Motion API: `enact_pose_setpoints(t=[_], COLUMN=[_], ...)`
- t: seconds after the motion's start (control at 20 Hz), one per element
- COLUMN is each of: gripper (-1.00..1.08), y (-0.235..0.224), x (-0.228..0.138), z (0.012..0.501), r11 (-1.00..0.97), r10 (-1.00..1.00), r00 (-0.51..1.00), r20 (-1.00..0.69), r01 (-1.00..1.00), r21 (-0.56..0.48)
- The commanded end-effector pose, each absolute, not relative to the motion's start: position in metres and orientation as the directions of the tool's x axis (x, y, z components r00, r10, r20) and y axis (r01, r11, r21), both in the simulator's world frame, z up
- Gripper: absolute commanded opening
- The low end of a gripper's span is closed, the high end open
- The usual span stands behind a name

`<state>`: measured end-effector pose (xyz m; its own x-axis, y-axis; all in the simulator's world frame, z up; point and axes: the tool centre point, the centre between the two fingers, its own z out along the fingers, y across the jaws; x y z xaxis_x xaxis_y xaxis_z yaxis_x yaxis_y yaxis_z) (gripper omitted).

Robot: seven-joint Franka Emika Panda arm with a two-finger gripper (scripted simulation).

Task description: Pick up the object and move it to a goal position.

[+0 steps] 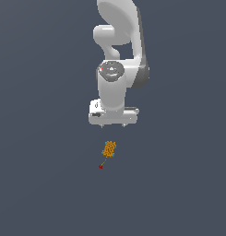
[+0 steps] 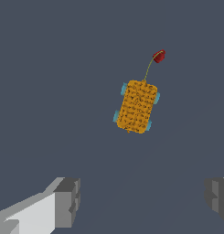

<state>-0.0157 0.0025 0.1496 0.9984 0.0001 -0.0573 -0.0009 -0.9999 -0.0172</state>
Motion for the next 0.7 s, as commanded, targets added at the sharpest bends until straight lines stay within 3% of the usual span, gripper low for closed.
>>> enact_pose_setpoints(t=[0.0, 0.65], gripper=[1.0, 1.0], y=[0.003, 0.03], x=[-0.016, -0.003], z=[0.15, 0.165], r11=[-1.0, -0.998], r10=[0.0, 0.05], r00=[0.998, 0.999], r20=[-0.057, -0.01], r01=[-0.001, 0.05], r21=[-0.017, -0.035])
